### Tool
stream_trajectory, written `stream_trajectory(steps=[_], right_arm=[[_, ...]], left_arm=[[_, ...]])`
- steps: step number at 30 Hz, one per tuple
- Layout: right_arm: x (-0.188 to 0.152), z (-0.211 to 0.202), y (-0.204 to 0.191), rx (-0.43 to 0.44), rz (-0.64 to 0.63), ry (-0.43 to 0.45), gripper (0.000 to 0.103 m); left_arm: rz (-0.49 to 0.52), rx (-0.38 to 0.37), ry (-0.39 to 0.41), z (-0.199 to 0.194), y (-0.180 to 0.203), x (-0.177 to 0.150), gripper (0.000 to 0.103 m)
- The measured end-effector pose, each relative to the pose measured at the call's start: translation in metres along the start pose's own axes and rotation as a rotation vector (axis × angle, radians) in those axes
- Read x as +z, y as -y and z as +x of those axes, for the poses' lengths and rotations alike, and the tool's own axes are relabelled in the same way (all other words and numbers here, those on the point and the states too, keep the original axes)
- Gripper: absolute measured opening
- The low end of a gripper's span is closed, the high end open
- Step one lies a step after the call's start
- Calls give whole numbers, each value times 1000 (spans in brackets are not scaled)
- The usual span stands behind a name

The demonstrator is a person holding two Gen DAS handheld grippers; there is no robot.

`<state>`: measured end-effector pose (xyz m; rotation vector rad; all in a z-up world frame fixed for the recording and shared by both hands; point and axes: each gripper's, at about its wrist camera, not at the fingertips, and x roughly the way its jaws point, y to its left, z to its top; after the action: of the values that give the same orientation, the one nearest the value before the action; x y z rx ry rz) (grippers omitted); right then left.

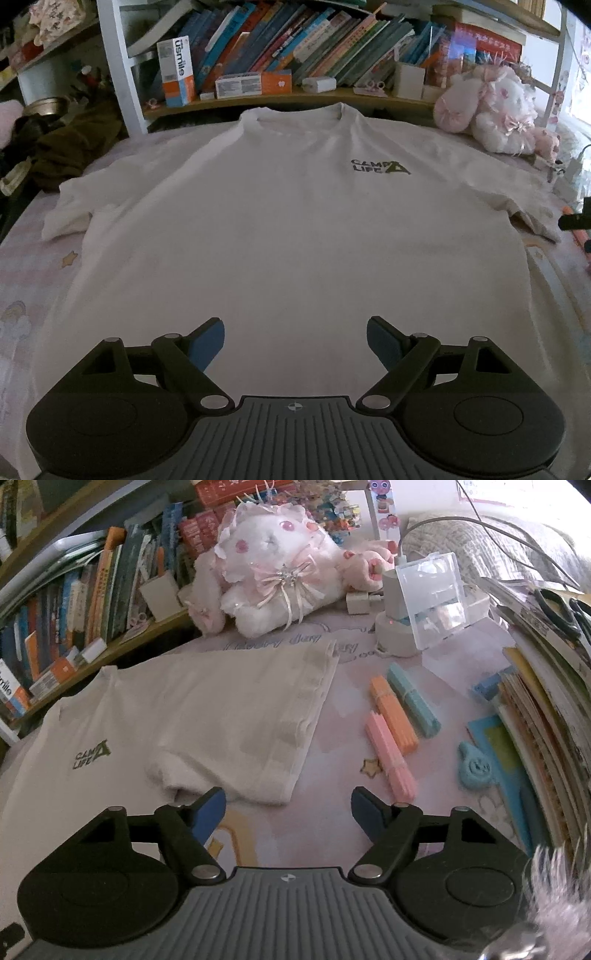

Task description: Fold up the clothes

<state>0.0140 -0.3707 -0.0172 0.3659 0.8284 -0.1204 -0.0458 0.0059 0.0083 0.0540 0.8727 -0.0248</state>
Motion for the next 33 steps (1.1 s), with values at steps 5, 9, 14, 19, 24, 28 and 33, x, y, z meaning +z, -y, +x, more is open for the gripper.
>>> stream_trajectory(steps=[5, 9, 14, 19, 24, 28, 33], right_arm=[[4, 11, 1, -14, 39, -6, 68], [4, 18, -4, -22, 58, -8, 65], [6, 26, -11, -53, 43, 8, 60], [9, 36, -25, -95, -27, 24, 43], [10, 43, -33, -152, -71, 43, 27], [13, 46, -36, -132, -97, 47, 9], [17, 31, -53, -78, -193, 160, 8]], left_arm=[[47, 8, 5, 4, 0, 2, 87], [68, 5, 0, 8, -3, 3, 87], [87, -2, -1, 12, -8, 6, 87], [122, -23, -9, 16, -6, 6, 87], [139, -32, -14, 19, -7, 6, 87], [131, -32, -19, 20, -9, 6, 87], [130, -35, -24, 23, -9, 6, 87]])
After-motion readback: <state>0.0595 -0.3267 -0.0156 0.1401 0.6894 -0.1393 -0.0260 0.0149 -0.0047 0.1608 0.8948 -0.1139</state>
